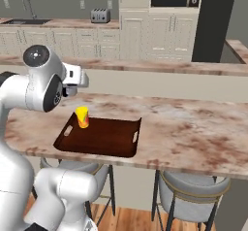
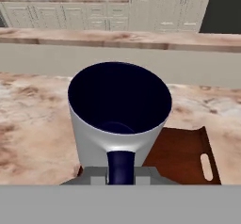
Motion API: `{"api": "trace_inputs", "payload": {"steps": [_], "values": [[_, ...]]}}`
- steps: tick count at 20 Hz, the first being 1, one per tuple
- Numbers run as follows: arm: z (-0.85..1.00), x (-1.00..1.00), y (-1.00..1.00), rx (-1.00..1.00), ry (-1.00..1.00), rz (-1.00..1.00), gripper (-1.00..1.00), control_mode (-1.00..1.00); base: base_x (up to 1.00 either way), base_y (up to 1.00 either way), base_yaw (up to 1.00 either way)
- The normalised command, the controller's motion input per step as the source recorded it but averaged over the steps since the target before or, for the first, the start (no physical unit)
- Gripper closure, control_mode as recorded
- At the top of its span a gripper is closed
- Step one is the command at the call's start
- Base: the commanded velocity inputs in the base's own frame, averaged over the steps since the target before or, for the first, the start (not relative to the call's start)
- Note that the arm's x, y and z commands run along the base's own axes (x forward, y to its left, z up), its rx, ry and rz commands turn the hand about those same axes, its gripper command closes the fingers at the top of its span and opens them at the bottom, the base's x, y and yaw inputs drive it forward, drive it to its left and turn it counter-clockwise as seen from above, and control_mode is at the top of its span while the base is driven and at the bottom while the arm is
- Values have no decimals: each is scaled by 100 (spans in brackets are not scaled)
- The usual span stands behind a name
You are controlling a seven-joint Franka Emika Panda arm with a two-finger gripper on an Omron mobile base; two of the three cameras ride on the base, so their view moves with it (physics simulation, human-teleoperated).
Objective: There is a tray on the dining counter. Grab the cup, mug, and pitcher and place them on the tray. The pitcher may be placed next to the tray if it cannot fit the tray.
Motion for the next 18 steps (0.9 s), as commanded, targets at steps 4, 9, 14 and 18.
{"api": "trace_inputs", "payload": {"steps": [4,9,14,18], "values": [[-54,0,0,0,6,14,100,-100,0,0,0],[-49,1,0,-2,10,17,100,-100,0,0,0],[-40,17,0,0,12,12,100,-100,0,0,0],[-43,30,0,-3,12,7,100,-100,0,0,0]]}}
